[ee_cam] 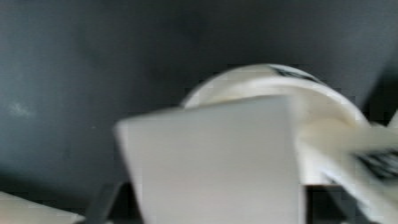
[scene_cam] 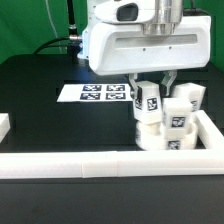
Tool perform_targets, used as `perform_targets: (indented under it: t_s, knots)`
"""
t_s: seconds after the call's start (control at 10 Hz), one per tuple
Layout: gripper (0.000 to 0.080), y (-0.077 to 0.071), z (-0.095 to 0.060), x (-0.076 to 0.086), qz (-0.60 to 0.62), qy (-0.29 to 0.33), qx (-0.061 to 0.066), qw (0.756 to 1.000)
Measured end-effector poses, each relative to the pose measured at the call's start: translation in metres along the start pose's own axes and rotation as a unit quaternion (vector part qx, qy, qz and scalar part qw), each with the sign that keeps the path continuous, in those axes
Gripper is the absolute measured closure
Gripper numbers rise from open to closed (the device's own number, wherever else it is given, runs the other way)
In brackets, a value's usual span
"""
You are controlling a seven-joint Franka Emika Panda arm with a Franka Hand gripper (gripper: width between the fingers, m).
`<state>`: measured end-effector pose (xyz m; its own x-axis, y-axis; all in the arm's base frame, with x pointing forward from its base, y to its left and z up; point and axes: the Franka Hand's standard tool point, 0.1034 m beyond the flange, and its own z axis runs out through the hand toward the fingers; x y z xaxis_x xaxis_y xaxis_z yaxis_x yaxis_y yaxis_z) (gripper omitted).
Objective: Assemble stool
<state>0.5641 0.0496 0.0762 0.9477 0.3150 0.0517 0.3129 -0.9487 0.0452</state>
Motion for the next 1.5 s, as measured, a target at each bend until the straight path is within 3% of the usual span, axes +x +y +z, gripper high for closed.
perform_targets:
  t_s: [0.6, 0.8, 1.2, 1.4, 1.5]
  knots:
    - [0.0461, -0.0001, 0.0003, -0.0002, 0.129, 0.0, 0.001, 0.992]
    - [0.0459, 0.0003, 0.0009, -0.0003, 0.219, 0.003, 0.0, 0.976]
    - [0.0459, -0.004, 0.0012, 0.0008, 0.418, 0.005, 0.003, 0.908]
    - [0.0459, -0.0082, 0.0012, 0.0016, 0.524, 0.003, 0.009, 0.852]
    - [0.0459, -0.0084, 0.0016, 0.0015, 0.54, 0.002, 0.011, 0.842]
